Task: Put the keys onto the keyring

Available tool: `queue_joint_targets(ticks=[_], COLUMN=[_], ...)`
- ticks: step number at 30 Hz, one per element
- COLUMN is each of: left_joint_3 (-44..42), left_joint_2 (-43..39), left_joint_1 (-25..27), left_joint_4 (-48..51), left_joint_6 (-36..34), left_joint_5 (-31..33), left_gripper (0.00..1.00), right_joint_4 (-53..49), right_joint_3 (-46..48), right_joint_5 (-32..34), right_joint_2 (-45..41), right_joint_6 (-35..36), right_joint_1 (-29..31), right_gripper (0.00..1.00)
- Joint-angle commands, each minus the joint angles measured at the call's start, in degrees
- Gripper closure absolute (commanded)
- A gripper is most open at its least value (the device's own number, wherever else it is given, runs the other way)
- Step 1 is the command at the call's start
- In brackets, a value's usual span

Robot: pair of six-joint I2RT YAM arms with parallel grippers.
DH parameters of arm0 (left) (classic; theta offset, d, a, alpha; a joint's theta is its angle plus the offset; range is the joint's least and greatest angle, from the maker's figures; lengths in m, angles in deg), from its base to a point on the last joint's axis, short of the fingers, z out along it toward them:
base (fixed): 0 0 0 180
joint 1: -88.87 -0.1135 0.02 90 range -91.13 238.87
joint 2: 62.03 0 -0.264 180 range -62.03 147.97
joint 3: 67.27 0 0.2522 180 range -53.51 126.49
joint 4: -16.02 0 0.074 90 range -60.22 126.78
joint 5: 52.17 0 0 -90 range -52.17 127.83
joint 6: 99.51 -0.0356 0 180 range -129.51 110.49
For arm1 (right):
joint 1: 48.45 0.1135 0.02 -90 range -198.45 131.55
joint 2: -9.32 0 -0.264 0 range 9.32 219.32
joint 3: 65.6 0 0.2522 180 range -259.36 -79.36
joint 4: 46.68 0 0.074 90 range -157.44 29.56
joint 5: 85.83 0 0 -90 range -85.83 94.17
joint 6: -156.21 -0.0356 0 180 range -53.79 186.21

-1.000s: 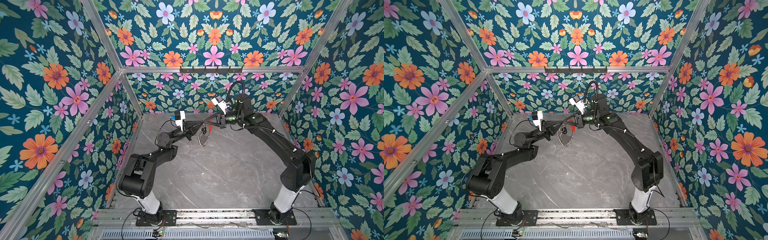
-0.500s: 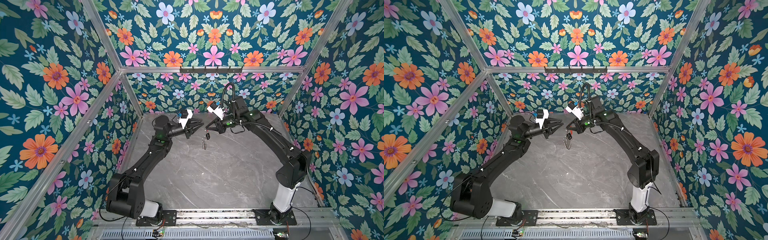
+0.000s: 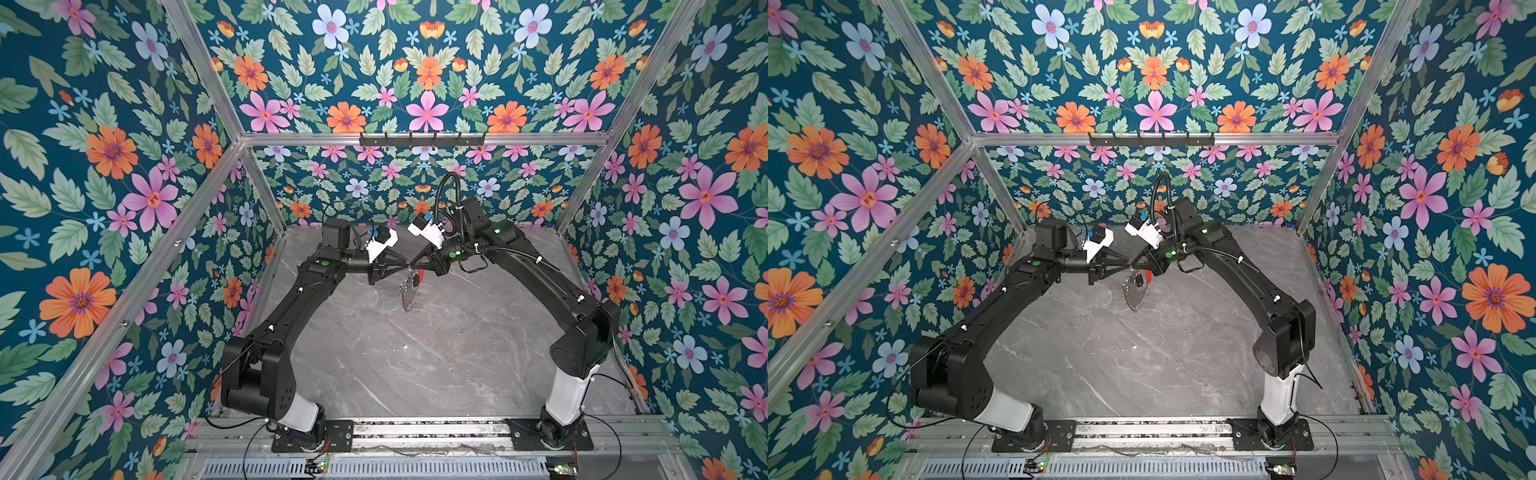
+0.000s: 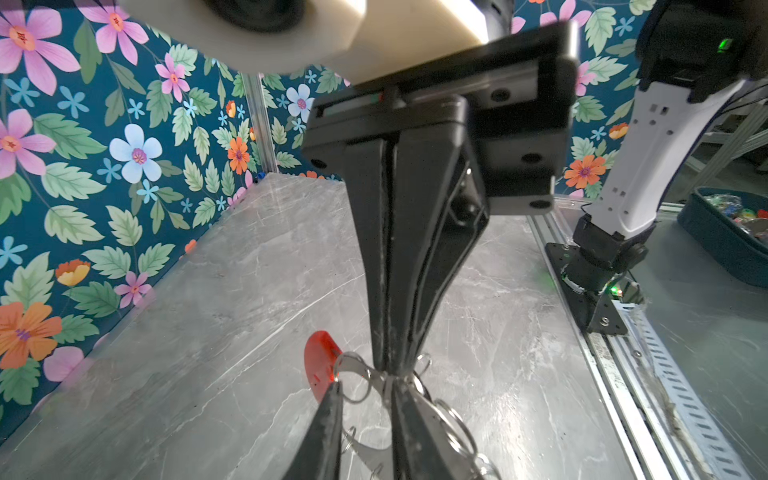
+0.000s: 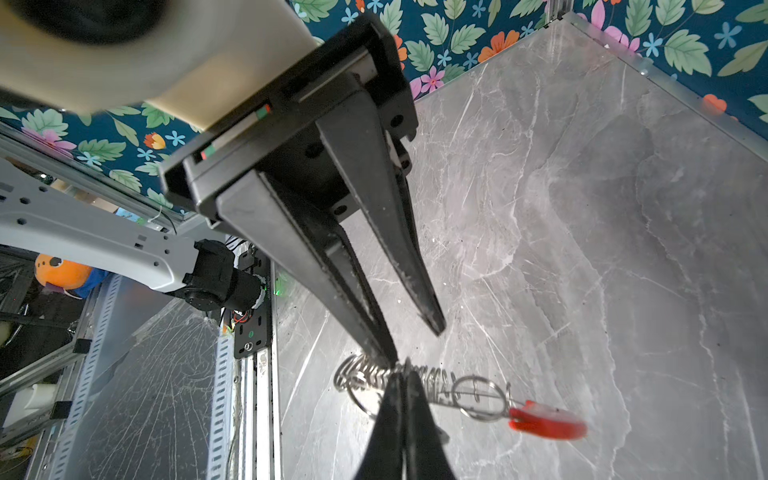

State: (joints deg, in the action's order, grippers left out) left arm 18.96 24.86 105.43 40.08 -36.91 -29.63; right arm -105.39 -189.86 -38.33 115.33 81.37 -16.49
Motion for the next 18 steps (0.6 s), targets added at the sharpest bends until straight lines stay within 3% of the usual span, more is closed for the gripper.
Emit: queue_joint_targets(ticks=[1,13,18], left_joint_3=[0.7,1.8,1.7], left_joint_2=[0.3,1.8,2.0], left_joint_1=[0.0,0.0,0.1], left_joint_4=[2.7,4.3,2.6], left_joint_6=[-1.7,-2.6,-1.3], left_joint_5=[-2.9,-3.9,-4.9], left_gripper=[0.76,0.75,0.81], right_joint_4=[0.4,0.5,0.5], right_joint_3=[-0.1,-0.2,-0.2], right_joint_5=[-0.5,-1.0,-1.0], right_joint_2=[-0.4,-0.5,-0.4], right_joint_6=[1.5,1.3,1.3], right_joint_1=[0.1,0.6,0.9], right_gripper=[1.0,1.0,1.0])
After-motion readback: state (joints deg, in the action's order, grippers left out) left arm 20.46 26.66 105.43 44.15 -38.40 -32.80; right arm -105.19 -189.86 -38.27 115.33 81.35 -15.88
